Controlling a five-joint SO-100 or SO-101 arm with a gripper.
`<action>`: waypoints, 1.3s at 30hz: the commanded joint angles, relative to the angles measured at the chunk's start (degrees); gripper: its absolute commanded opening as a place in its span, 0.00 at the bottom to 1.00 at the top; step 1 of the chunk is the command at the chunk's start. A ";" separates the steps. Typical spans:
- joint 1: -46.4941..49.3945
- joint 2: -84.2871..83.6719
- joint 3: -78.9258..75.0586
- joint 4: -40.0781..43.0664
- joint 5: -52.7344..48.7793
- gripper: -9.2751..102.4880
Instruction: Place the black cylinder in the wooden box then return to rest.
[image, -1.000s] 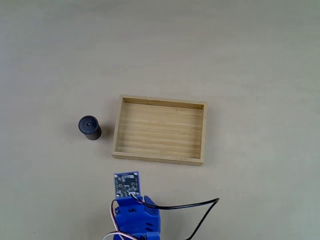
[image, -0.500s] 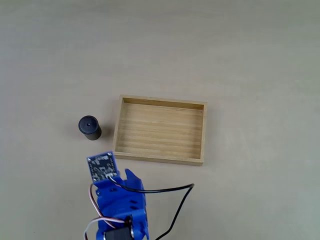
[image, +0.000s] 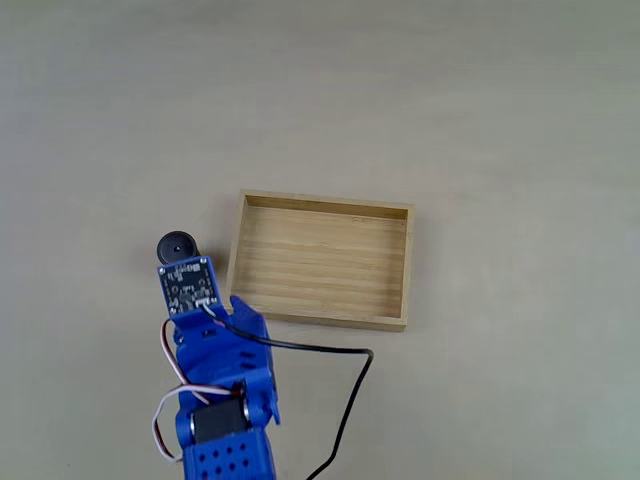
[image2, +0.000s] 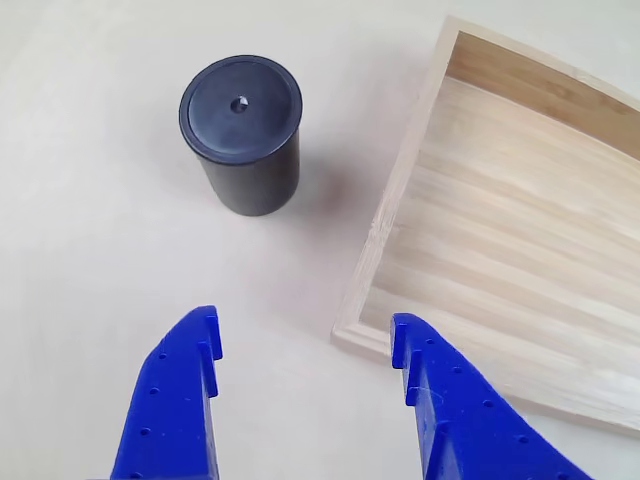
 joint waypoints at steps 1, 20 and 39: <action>-1.23 4.13 -9.05 -3.96 -0.18 0.31; -2.11 18.11 -18.81 -8.00 -0.44 0.34; -3.34 25.84 -25.22 -9.93 -0.44 0.36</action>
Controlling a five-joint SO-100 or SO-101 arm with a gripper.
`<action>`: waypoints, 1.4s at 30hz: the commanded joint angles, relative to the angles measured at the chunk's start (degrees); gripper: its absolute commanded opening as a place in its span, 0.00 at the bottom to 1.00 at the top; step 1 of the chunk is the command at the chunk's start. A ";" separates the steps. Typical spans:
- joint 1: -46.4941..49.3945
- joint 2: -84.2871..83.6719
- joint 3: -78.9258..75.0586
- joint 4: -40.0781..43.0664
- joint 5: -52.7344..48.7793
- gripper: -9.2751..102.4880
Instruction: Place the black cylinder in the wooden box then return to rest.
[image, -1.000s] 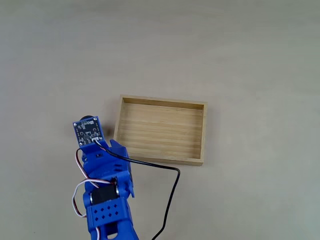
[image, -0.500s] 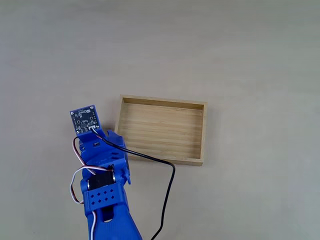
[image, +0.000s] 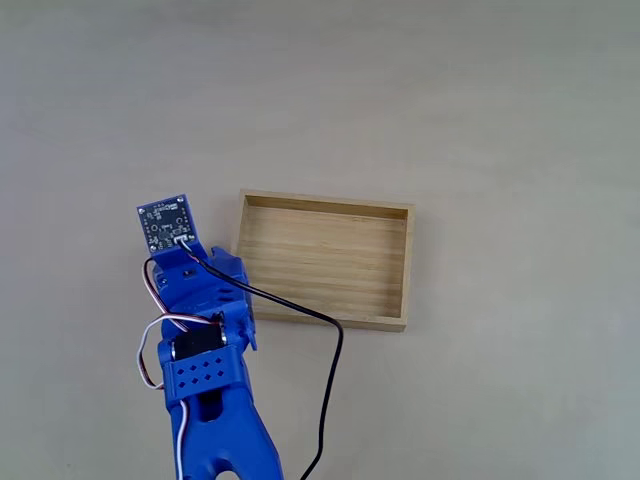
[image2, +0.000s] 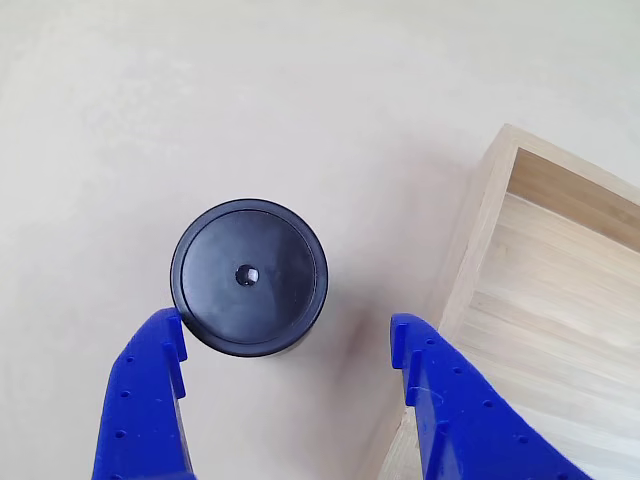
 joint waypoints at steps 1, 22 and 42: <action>-0.97 -0.79 -6.59 -1.93 -0.44 0.36; -0.97 4.48 -10.37 -2.37 -0.18 0.36; -1.93 8.88 -13.71 -3.08 -0.09 0.34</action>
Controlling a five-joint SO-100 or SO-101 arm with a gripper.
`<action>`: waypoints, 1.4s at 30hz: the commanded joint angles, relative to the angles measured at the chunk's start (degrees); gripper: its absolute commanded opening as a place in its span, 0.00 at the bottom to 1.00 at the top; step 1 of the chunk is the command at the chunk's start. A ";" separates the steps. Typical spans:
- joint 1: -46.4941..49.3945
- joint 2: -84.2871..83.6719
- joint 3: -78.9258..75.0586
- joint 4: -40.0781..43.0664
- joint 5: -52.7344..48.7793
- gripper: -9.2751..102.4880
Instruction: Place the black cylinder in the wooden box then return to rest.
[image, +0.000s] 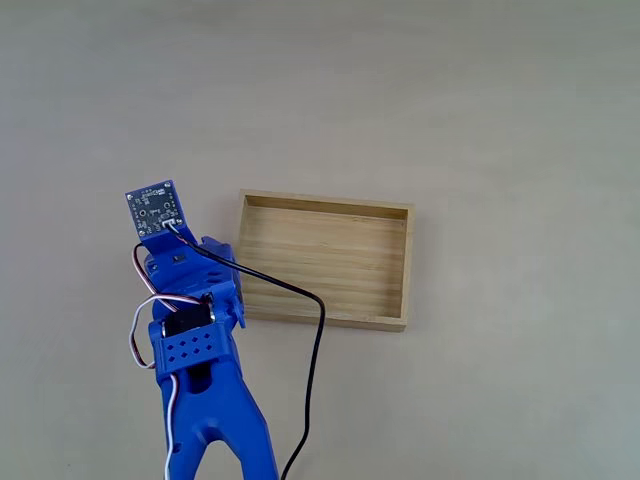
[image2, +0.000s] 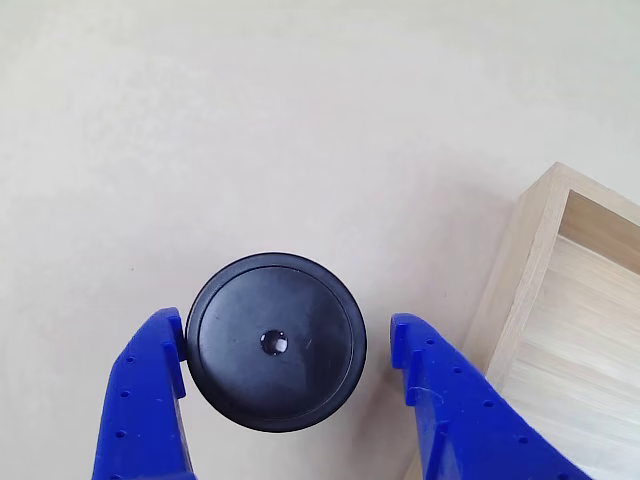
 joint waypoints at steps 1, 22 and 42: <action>-1.05 -1.41 -5.98 -2.02 -0.09 0.34; -1.23 -0.97 -6.15 -1.93 0.97 0.25; 3.16 -20.83 -6.77 10.99 1.05 0.24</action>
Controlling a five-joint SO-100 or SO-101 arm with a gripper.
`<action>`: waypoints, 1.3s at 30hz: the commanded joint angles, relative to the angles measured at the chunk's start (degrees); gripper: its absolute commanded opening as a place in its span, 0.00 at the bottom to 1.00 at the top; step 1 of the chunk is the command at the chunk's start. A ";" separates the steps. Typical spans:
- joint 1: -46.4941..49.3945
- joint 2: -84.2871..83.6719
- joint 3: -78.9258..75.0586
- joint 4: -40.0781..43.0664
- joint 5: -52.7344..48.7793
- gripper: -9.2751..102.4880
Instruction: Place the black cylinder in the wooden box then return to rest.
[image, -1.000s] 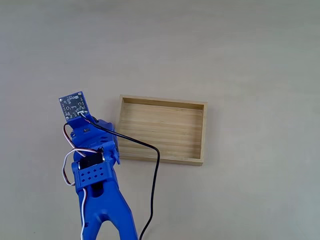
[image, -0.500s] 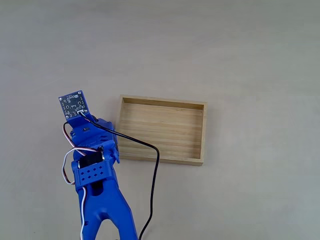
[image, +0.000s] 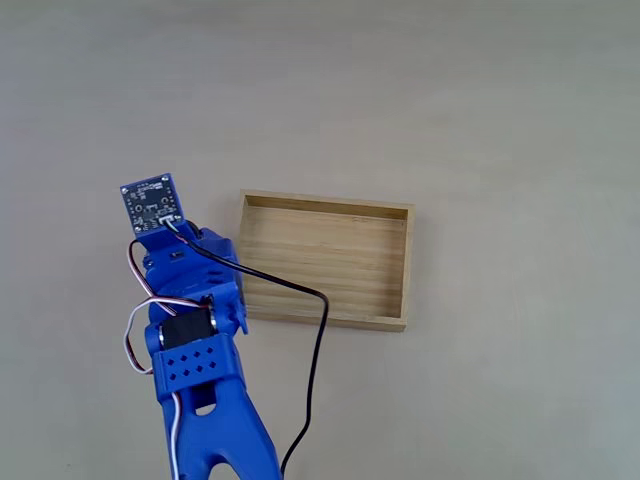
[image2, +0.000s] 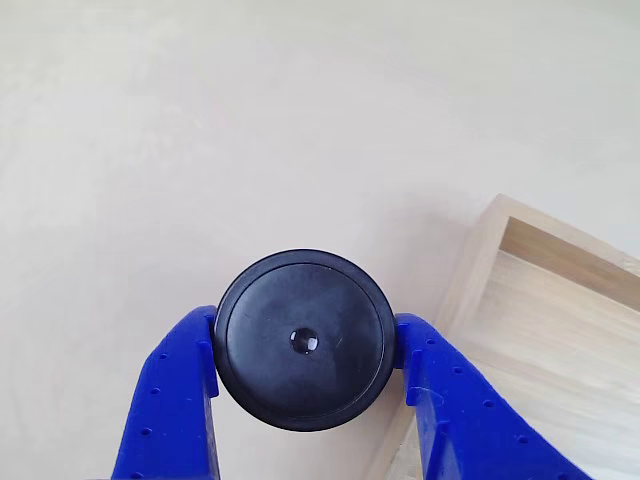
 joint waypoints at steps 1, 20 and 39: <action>2.29 -10.02 -5.36 1.58 0.79 0.25; 16.96 -13.36 -2.72 2.11 2.20 0.25; 21.88 -8.88 2.46 1.93 0.35 0.24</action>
